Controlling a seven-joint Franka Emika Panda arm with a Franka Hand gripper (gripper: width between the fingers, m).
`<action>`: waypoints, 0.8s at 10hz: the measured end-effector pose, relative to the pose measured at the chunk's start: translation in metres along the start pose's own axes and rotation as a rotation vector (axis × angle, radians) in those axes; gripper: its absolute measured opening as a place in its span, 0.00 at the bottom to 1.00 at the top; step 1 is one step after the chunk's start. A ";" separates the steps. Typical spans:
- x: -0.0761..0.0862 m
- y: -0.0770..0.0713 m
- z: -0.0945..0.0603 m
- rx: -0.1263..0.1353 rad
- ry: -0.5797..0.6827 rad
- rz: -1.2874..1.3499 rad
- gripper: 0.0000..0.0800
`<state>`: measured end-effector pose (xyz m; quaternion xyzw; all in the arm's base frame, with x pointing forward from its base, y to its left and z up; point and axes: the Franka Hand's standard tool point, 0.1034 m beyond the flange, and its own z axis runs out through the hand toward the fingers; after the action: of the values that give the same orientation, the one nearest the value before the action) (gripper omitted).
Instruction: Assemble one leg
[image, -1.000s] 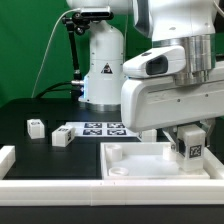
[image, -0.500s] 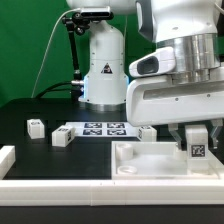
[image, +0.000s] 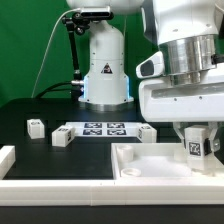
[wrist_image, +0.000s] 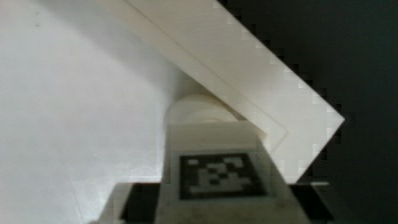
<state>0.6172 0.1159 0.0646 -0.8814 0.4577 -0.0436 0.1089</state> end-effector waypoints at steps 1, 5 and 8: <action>-0.002 0.000 0.001 0.009 -0.013 0.179 0.36; -0.006 -0.001 0.002 0.011 -0.035 0.243 0.36; -0.002 -0.004 0.001 0.009 -0.036 -0.050 0.76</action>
Offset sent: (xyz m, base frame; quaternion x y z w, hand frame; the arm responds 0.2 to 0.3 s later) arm 0.0000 0.0000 0.0000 0.0000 0.0000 0.0000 1.0000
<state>0.6190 0.1199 0.0649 -0.8927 0.4332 -0.0324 0.1200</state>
